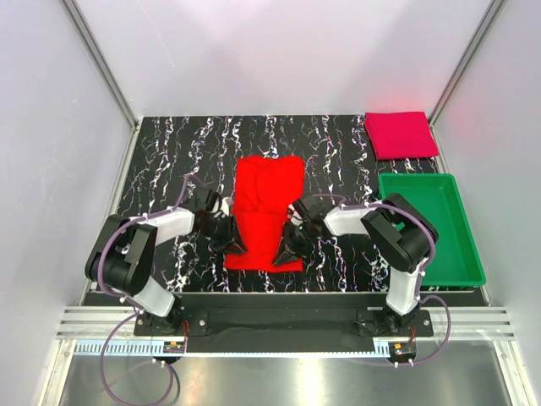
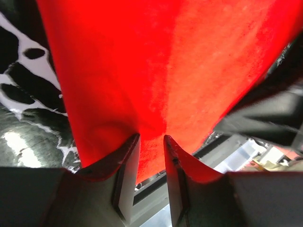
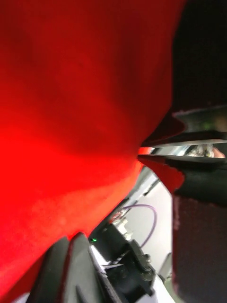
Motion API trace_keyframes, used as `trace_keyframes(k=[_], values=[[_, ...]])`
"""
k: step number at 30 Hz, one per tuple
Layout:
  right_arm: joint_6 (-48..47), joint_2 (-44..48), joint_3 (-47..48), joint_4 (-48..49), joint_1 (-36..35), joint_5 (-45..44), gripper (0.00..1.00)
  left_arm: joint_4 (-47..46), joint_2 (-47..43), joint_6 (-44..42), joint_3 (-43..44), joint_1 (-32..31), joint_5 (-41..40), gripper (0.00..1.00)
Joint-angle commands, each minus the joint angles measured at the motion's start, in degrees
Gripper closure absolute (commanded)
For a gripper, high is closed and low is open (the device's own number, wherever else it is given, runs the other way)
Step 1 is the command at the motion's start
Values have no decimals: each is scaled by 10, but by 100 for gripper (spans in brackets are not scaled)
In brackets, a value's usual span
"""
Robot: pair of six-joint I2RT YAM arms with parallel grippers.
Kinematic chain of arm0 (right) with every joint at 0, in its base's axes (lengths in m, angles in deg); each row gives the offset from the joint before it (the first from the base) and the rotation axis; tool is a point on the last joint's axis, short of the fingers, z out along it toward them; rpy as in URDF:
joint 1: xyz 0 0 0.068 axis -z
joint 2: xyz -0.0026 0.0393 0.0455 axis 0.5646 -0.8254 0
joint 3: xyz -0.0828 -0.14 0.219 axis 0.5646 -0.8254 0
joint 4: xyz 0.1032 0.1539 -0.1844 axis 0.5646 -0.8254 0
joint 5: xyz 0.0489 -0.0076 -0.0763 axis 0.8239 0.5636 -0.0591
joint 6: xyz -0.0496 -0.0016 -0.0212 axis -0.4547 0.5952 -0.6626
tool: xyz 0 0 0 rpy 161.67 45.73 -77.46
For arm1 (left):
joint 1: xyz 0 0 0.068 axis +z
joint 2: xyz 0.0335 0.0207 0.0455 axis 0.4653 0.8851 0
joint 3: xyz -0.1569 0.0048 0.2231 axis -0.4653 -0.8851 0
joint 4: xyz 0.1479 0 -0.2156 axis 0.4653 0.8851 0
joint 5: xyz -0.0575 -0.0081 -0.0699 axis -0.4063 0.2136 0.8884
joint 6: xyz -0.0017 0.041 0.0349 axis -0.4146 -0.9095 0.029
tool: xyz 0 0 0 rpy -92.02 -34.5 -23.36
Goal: Fold and stack the t-shirts
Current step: Fold the tshirt
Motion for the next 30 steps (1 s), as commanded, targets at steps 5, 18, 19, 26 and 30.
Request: trace_keyframes(k=[5, 18, 19, 26, 30], values=[[17, 58, -114, 65, 18, -27, 82, -28, -36, 0, -44, 2, -11, 61], [-18, 54, 13, 23, 136, 19, 69, -39, 7, -2, 89, 39, 42, 55], [-36, 39, 26, 23, 147, 28, 69, -52, 47, -5, 100, 42, 42, 56], [-117, -111, 119, -16, 227, 66, 72, -49, 188, -43, 171, 78, 13, 58], [-178, -125, 176, -97, 233, 48, 71, -25, 170, -61, 184, 82, -3, 57]])
